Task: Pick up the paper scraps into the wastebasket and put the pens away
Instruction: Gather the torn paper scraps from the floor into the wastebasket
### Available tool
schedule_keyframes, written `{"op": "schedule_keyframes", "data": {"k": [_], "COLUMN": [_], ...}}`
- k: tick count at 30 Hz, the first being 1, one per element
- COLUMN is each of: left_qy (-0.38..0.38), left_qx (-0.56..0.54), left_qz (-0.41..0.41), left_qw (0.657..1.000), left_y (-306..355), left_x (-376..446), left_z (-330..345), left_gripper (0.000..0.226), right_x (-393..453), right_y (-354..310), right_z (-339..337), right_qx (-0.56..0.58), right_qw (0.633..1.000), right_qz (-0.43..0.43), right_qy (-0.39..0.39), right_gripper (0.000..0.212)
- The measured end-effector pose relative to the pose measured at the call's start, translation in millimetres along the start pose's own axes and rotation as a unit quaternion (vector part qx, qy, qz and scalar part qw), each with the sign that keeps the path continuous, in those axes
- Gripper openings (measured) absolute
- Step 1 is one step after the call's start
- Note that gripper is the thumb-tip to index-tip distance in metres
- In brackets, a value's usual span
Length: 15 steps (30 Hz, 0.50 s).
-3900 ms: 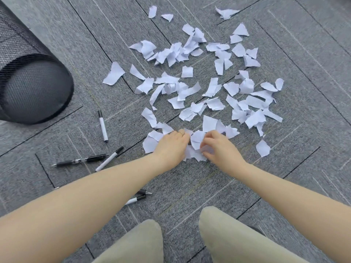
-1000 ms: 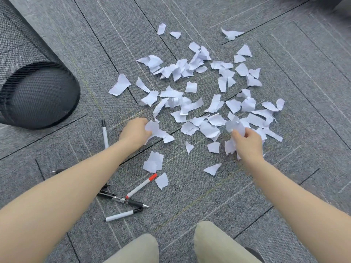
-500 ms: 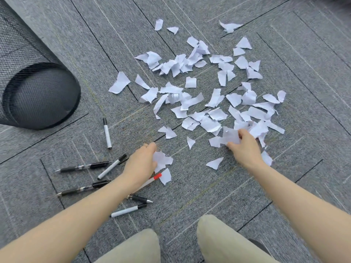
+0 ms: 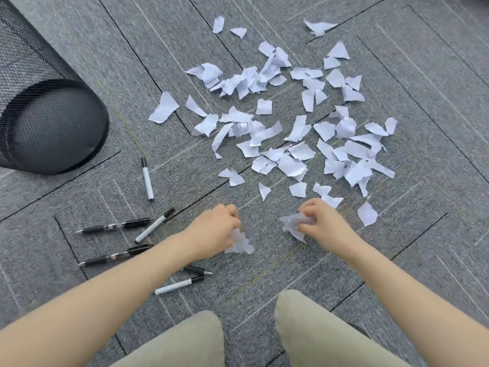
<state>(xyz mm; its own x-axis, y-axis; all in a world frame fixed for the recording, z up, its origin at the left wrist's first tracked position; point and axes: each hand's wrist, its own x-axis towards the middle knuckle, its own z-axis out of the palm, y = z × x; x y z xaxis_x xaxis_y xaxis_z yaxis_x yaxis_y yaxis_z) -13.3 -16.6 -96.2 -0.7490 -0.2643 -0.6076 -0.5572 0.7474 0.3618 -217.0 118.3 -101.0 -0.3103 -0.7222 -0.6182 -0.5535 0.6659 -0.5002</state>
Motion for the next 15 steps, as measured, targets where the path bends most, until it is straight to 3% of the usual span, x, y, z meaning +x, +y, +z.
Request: {"op": "schedule_keyframes", "data": {"k": [2, 6, 15], "left_qy": [0.026, 0.032, 0.032], "left_qx": [0.090, 0.108, 0.146], "left_qz": [0.030, -0.002, -0.062], "left_qw": [0.995, 0.994, 0.987], "left_y": [1, 6, 16], "left_x": [-3, -9, -8], "left_z": [7, 13, 12], "left_gripper": [0.022, 0.023, 0.035], "right_x": [1, -1, 4], "right_y": [8, 16, 4], "right_z": [1, 2, 0], "right_qx": [-0.041, -0.053, -0.129], "right_qw": [0.998, 0.993, 0.989], "right_qz": [-0.032, -0.054, -0.017], "right_qy": [0.041, 0.088, 0.065], "right_gripper": [0.011, 0.008, 0.020]}}
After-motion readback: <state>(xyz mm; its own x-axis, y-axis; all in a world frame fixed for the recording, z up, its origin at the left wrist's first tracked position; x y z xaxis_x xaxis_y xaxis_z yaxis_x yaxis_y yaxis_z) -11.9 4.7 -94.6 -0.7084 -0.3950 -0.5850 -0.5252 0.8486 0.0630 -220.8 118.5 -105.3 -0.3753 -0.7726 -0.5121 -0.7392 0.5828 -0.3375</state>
